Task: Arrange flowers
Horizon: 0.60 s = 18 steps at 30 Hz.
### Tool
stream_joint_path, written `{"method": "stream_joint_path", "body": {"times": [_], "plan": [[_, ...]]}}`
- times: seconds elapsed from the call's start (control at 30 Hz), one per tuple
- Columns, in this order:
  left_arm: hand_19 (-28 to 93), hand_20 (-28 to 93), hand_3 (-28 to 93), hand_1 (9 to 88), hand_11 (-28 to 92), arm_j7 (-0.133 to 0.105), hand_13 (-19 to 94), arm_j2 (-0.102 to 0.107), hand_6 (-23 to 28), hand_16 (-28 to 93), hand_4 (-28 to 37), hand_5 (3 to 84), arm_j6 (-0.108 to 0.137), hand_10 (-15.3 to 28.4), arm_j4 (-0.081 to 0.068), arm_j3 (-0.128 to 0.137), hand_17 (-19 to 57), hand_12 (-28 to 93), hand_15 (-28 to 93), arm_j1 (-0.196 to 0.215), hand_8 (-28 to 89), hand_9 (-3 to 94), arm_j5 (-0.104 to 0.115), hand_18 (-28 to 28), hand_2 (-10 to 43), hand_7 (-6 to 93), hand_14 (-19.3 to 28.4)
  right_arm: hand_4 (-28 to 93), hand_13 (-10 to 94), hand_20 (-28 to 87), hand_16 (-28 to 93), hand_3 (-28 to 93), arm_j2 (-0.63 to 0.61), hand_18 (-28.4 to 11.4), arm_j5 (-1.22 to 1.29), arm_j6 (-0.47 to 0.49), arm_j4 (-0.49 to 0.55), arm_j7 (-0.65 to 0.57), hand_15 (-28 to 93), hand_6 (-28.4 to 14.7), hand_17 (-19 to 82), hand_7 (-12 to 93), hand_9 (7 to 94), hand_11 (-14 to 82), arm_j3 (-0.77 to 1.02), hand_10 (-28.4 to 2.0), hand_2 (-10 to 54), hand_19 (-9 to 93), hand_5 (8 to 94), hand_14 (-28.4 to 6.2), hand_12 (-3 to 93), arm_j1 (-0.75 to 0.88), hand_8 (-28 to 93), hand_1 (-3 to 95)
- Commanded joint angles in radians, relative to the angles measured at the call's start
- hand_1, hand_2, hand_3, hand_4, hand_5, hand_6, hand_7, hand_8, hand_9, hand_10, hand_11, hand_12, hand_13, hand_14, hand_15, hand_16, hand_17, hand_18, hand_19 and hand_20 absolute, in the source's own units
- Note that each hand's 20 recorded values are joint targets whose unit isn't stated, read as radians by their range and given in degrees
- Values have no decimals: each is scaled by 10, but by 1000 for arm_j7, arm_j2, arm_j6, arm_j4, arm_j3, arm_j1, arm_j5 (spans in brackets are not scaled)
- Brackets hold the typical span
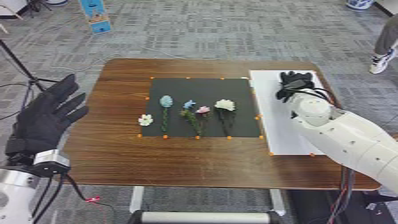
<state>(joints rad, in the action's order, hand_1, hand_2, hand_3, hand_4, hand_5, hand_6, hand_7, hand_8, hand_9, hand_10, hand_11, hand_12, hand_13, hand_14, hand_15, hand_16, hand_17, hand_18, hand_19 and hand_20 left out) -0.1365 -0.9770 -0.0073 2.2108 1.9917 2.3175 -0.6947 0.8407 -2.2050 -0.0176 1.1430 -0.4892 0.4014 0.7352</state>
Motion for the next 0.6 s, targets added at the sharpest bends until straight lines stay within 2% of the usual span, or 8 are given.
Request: {"method": "stream_joint_path", "body": {"times": [0.03,0.17,0.37,0.57,0.6], "plan": [[366,85,660,225,116,-1,142,-1,15,46,-283,239,-1,84,7,1,-116,181,108,6,-87,187,1,190,-88,156,134,-283,465,563,225,846,29,-209,-7,-67,-36,41,759,-44,236,172,377,128,-8,-97,-95,787,319,-112,161,-16,-92,280],[368,85,660,225,115,-2,141,4,15,46,-283,240,-7,85,4,-2,-117,181,110,-1,-86,187,1,190,-87,154,135,-283,509,564,240,847,44,-203,2,-74,-81,56,759,-29,258,220,447,164,-21,-90,-95,807,382,-96,159,-28,-113,296],[369,84,660,225,112,-3,141,5,16,45,-283,241,-7,85,6,0,-117,182,110,3,-85,187,1,190,-87,151,135,-282,525,563,253,854,37,-199,-4,-45,-108,42,757,-21,273,246,477,178,-40,-88,-95,819,413,-88,157,-37,-118,318],[369,83,661,225,111,0,141,7,16,44,-283,241,-9,86,4,2,-117,184,110,2,-84,187,1,191,-86,150,135,-282,530,561,267,862,21,-196,-27,61,-78,-12,755,-14,282,266,495,202,-41,-107,-95,827,427,-92,175,-45,-131,328],[369,83,664,224,111,-2,141,9,16,44,-283,241,-8,86,3,1,-118,184,110,2,-84,187,3,191,-86,150,136,-282,529,561,269,863,20,-197,-18,54,-76,-33,755,-10,281,265,493,203,-53,-113,-95,827,426,-95,177,-50,-132,328]]}}
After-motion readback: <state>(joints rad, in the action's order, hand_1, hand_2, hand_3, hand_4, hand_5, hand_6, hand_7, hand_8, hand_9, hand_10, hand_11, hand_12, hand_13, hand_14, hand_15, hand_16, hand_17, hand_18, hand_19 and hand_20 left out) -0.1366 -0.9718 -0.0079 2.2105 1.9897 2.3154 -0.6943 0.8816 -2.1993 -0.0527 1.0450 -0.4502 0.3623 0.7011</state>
